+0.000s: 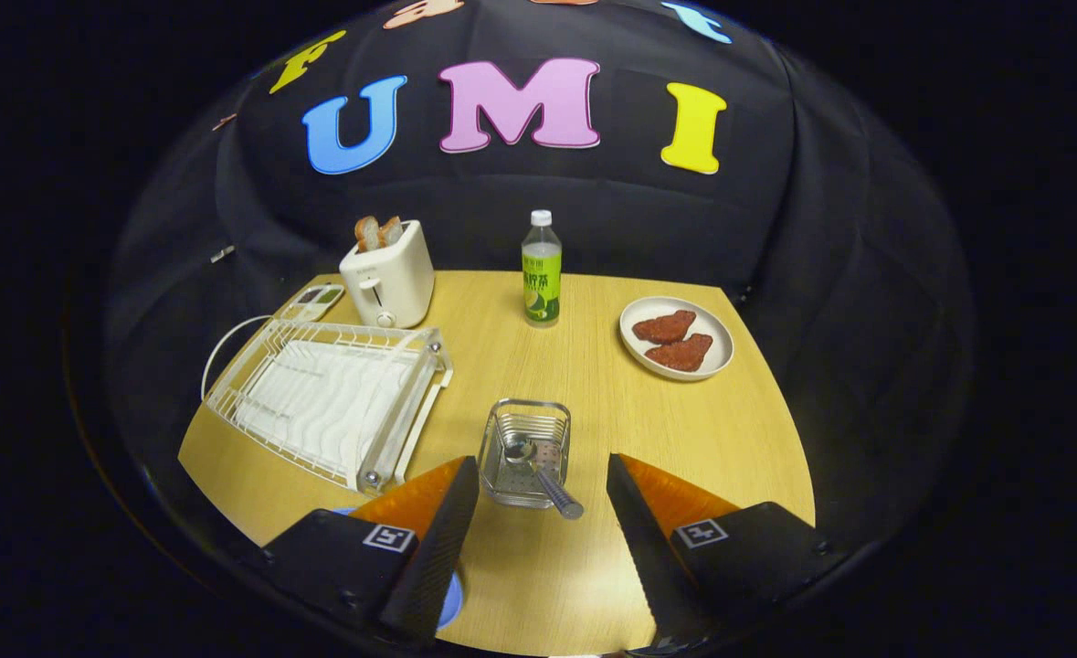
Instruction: Take the plate from the dish rack, then take the spoon from the basket and place it into the plate.
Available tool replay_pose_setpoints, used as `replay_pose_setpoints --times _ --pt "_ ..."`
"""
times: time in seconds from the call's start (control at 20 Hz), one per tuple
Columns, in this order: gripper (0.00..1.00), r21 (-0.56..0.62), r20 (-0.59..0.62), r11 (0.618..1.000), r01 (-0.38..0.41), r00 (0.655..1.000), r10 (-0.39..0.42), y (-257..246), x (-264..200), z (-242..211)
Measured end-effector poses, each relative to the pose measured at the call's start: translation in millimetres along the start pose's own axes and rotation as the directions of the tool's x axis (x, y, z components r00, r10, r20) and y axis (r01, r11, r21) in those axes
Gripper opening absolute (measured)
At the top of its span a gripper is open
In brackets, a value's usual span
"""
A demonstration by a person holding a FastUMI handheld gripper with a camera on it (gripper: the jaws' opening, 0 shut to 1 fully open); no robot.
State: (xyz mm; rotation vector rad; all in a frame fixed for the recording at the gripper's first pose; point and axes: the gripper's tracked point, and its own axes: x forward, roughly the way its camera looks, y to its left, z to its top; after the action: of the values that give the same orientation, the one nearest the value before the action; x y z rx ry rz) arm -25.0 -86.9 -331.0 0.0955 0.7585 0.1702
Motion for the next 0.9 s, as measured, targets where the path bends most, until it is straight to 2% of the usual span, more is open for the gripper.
replay_pose_setpoints --times 0.15,0.35,0.45,0.5,0.55,0.7,0.9 --pt "0.77 0.01 -0.07 1.0 -0.016 0.997 0.017 -3 19 -22" --pt "0.54 0.041 -0.104 0.999 -0.016 0.994 0.02 -5 35 -29" --pt "0.37 0.05 -0.124 0.999 -0.016 0.992 0.022 -4 38 -32" --pt "0.25 0.068 -0.139 0.997 -0.033 0.989 0.042 0 37 -34" --pt "0.23 0.098 -0.142 0.994 -0.057 0.987 0.07 8 36 -33" --pt "0.13 0.096 -0.151 0.994 -0.057 0.986 0.072 6 36 -32" --pt "0.13 0.094 -0.133 0.995 -0.024 0.99 0.037 2 26 -28"
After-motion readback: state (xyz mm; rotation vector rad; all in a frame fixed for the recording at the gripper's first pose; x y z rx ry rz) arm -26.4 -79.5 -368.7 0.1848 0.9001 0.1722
